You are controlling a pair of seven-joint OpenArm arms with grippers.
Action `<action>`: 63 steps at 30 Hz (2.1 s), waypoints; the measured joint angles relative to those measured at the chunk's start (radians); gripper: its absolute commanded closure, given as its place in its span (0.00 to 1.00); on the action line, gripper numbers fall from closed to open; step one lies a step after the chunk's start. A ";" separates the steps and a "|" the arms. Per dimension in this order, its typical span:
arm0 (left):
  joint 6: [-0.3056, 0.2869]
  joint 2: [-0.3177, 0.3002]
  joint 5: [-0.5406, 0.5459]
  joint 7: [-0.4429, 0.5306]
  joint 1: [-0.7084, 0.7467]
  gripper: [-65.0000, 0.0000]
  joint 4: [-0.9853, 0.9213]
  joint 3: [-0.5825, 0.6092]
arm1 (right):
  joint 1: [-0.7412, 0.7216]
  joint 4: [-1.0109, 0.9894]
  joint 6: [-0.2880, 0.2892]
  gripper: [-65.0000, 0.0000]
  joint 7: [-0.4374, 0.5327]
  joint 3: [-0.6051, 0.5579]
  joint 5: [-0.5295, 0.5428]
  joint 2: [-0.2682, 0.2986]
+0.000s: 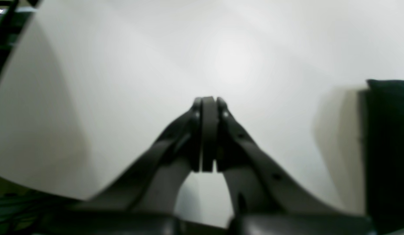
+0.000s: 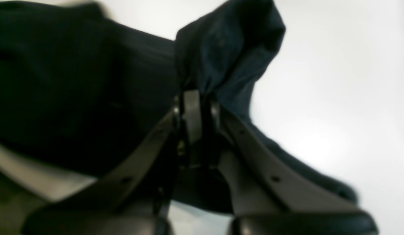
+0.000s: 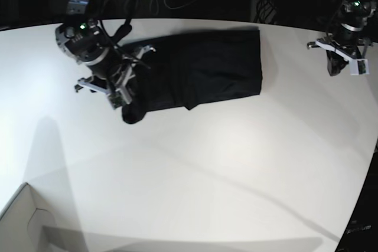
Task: Layout the t-shirt on the table in an organized manner, then fold the t-shirt properly
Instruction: 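Lift the shirt end with the right gripper and fold it over the body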
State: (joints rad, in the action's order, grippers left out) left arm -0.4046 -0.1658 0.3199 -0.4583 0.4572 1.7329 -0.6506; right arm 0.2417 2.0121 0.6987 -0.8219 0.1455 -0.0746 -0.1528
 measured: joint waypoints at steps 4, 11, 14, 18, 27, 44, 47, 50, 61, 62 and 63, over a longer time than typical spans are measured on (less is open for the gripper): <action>-0.003 0.000 0.000 0.002 0.000 1.00 0.000 0.000 | 0.047 0.000 0.000 1.00 0.076 -0.124 -0.003 0.002; 0.004 0.006 0.000 -0.032 0.000 1.00 -0.032 0.029 | 0.072 0.000 0.000 1.00 0.138 -0.349 -0.008 0.003; 0.000 0.030 0.000 -0.090 -0.001 1.00 -0.043 0.037 | 0.063 -0.004 0.000 1.00 0.159 -0.442 -0.004 0.003; 0.000 0.047 0.000 -0.106 -0.040 1.00 -0.053 0.032 | 0.002 -0.068 0.000 1.00 0.160 -0.537 -0.003 0.005; -0.003 0.059 0.004 -0.111 -0.103 1.00 -0.127 0.153 | -0.092 -0.182 0.000 1.00 0.158 -0.632 0.000 0.006; 0.000 0.052 0.011 -0.091 -0.122 1.00 -0.173 0.252 | -0.253 -0.376 0.000 1.00 0.166 -0.753 0.003 0.008; -0.003 0.031 0.011 -0.092 -0.114 1.00 -0.173 0.253 | -0.273 -0.403 0.000 1.00 0.164 -0.753 0.003 0.010; -0.003 0.015 0.017 -0.086 -0.100 1.00 -0.172 0.246 | -0.293 -0.414 0.000 1.00 0.162 -0.753 0.003 0.011; -0.003 0.017 0.014 -0.088 -0.100 1.00 -0.169 0.248 | -0.324 -0.446 0.000 0.65 0.166 -0.783 0.185 0.011; -0.003 0.017 0.014 -0.087 -0.100 1.00 -0.169 0.248 | -0.324 -0.445 0.000 0.64 0.166 -0.782 0.187 0.011; -0.003 0.017 0.014 -0.087 -0.100 1.00 -0.169 0.248 | -0.324 -0.444 0.000 0.63 0.165 -0.780 0.187 0.011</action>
State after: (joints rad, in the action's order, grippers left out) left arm -0.4080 -0.1490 0.3344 -0.5457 0.3573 1.5635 -0.4030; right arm -0.0826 1.5684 0.6987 -0.6567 -0.6346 0.1123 -0.1417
